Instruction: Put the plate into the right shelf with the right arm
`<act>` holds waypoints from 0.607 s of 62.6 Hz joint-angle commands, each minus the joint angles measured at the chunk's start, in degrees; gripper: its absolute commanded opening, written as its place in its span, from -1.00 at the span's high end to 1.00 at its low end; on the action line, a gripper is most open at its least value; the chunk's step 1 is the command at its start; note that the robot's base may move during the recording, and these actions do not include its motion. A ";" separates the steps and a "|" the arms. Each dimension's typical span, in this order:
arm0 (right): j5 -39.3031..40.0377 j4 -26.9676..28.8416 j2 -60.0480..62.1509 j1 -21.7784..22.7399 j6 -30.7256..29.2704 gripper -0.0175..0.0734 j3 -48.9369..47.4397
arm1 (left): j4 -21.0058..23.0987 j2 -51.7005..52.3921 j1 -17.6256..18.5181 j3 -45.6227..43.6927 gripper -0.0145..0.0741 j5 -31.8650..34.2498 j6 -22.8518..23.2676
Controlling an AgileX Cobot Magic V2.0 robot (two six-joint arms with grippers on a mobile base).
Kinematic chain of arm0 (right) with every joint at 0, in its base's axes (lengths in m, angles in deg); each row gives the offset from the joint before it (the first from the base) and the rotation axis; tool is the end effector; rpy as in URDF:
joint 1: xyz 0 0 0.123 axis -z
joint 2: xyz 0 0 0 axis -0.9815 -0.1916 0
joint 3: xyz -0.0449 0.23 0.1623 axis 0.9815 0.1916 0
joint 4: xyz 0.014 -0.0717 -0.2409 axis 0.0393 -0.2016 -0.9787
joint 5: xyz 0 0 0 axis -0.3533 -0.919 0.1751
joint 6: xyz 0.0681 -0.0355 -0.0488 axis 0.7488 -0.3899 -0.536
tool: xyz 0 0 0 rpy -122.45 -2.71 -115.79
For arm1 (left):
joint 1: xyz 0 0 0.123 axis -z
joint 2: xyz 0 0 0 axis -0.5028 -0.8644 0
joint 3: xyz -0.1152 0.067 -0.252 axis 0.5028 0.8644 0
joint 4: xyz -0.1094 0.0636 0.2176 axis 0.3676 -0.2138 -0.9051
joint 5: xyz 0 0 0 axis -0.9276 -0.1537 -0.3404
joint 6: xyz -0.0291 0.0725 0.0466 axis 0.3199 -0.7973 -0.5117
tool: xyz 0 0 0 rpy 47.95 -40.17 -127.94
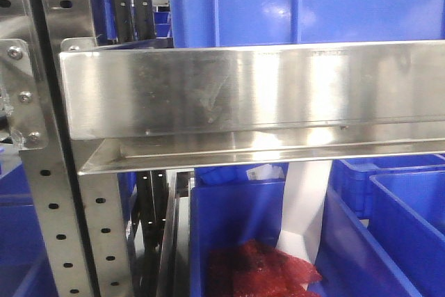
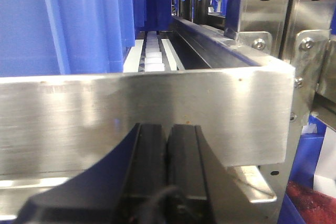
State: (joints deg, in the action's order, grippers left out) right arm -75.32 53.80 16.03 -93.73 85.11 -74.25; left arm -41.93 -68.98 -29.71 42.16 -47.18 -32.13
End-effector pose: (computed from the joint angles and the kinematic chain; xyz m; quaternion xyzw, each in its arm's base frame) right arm 0.0581 0.0121 0.2690 -0.0922 0.7736 0.0654 0.6235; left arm 0.0564 -0.0023 0.1937 0.0284 0.7172 0.0078 0.6962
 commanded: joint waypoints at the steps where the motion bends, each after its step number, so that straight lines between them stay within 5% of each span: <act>1: 10.02 6.08 1.12 2.83 -6.44 0.50 1.79 | 0.22 0.64 0.25 0.48 0.78 4.48 0.14; 17: 22.26 11.42 7.65 11.78 -8.28 0.50 13.32 | 0.22 0.64 0.25 0.48 0.78 4.48 0.14; 28: 30.21 11.81 12.43 12.60 -8.28 0.50 19.51 | 0.22 0.64 0.25 0.48 0.78 4.48 0.14; 38: 29.14 11.86 12.24 12.60 -8.28 0.50 19.26 | 0.22 0.64 0.25 0.48 0.78 4.48 0.14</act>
State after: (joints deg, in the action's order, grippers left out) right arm -52.39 65.35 27.43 -81.39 77.37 -54.67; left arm -41.93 -68.98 -29.71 42.16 -47.18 -32.13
